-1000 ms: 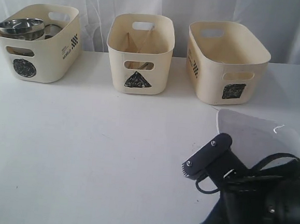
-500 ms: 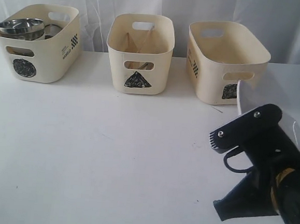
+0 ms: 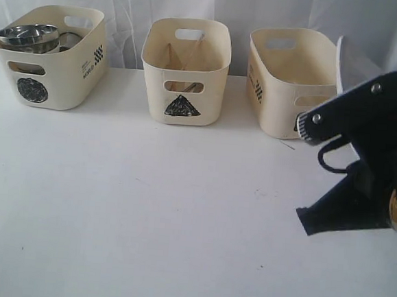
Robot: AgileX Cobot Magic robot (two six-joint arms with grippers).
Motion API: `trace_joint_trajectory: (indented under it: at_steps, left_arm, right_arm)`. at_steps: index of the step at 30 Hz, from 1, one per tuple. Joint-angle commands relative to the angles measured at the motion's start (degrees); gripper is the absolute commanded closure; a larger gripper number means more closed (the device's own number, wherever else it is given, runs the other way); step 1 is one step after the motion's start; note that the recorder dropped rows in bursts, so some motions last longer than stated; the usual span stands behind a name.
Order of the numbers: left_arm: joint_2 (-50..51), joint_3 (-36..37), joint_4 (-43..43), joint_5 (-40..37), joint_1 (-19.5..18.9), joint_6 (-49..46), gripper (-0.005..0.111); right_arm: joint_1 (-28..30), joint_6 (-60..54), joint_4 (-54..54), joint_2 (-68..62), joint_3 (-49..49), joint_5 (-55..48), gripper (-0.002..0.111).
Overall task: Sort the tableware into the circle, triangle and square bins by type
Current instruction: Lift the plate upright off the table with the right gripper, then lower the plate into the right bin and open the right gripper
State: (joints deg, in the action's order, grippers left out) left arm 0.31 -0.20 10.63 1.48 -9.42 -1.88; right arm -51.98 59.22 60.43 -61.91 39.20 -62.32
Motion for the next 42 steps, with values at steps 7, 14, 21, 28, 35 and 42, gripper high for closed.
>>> trace_joint_trajectory:
  at_steps: [7, 14, 21, 28, 35, 42]
  left_arm:
    - [-0.31, 0.20, 0.41, 0.20, -0.10, 0.17, 0.107]
    - [-0.31, 0.20, 0.41, 0.20, -0.10, 0.17, 0.107]
    - [-0.31, 0.20, 0.41, 0.20, -0.10, 0.17, 0.107]
    - [-0.31, 0.20, 0.41, 0.20, -0.10, 0.17, 0.107]
    - [-0.31, 0.20, 0.41, 0.20, -0.10, 0.17, 0.107]
    - [-0.31, 0.20, 0.41, 0.20, -0.10, 0.17, 0.107]
  right_arm:
    - [0.68, -5.22, 16.72, -1.43, 11.64, -1.14, 0.108]
    - [12.16, -9.79, 15.99, -8.63, 19.59, 11.07, 0.108]
    - [26.87, -15.29, 8.11, -21.56, 31.09, 28.55, 0.108]
    - [33.42, -32.41, -6.44, -36.82, 49.91, 35.57, 0.108]
    - [34.58, -43.00, -14.98, -49.33, 62.26, 37.16, 0.108]
    - [36.00, -43.00, -17.63, -55.50, 64.98, 39.59, 0.108]
